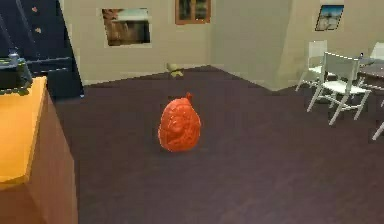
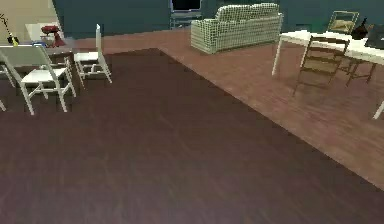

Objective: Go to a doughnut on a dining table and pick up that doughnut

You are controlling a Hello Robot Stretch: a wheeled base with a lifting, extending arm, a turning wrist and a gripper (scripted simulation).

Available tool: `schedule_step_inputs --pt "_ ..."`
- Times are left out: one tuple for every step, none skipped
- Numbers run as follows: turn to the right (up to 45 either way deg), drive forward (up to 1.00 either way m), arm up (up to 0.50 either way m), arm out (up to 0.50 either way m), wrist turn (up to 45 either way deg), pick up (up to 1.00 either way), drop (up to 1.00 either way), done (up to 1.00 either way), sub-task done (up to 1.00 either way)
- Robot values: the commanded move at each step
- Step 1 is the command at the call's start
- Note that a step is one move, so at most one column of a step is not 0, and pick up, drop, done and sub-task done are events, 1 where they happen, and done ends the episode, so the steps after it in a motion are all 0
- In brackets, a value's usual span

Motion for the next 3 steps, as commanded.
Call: schedule_step_inputs --pt "45.0 0.00 0.00 0.00 0.0 0.00 0.00 0.00 0.00" --pt "18.0 0.00 0.00 0.00 0.0 0.00 0.00 0.00 0.00" --pt "0.0 1.00 0.00 0.00 0.0 0.00 0.00 0.00 0.00"
